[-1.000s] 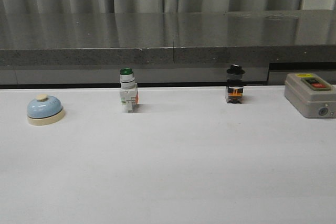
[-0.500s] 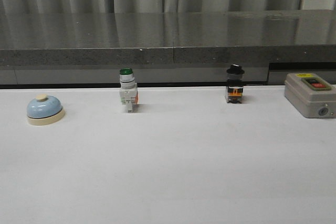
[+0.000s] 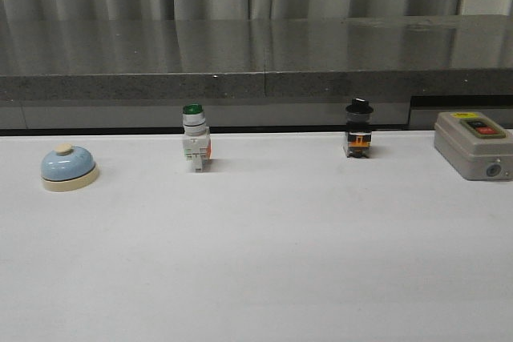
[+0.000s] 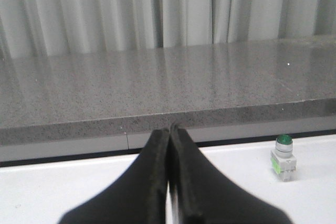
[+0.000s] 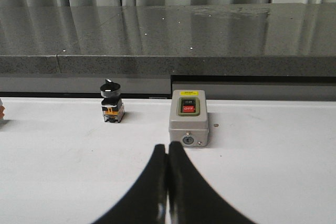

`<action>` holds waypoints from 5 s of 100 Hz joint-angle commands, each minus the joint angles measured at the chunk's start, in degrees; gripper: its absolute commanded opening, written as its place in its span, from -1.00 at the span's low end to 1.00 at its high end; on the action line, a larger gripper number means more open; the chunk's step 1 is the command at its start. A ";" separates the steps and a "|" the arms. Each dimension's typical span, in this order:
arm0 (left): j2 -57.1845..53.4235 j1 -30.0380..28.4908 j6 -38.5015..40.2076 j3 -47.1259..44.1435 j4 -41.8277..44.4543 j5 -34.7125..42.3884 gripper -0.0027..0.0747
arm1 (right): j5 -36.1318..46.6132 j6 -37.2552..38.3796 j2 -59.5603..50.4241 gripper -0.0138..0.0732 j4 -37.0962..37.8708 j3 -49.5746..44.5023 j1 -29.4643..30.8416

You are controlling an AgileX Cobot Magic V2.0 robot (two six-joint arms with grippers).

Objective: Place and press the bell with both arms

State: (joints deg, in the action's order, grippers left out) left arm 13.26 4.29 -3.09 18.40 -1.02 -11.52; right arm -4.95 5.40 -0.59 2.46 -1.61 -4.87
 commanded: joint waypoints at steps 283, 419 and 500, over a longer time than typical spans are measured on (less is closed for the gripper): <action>95.65 4.06 0.35 60.27 -3.13 -20.16 0.85 | 4.63 -0.45 -1.15 -0.83 0.14 1.11 0.43; 85.14 5.49 0.22 60.27 -4.72 -37.51 -0.37 | 4.63 -0.45 -1.15 -0.83 0.14 1.11 0.43; 94.01 34.70 0.22 64.30 -4.83 -25.95 -0.37 | 4.63 -0.45 -1.15 -0.83 0.14 1.11 0.43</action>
State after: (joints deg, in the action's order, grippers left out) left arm 107.67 37.28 -3.09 79.08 -5.12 -40.73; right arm -4.95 5.40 -0.59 2.46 -1.61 -4.87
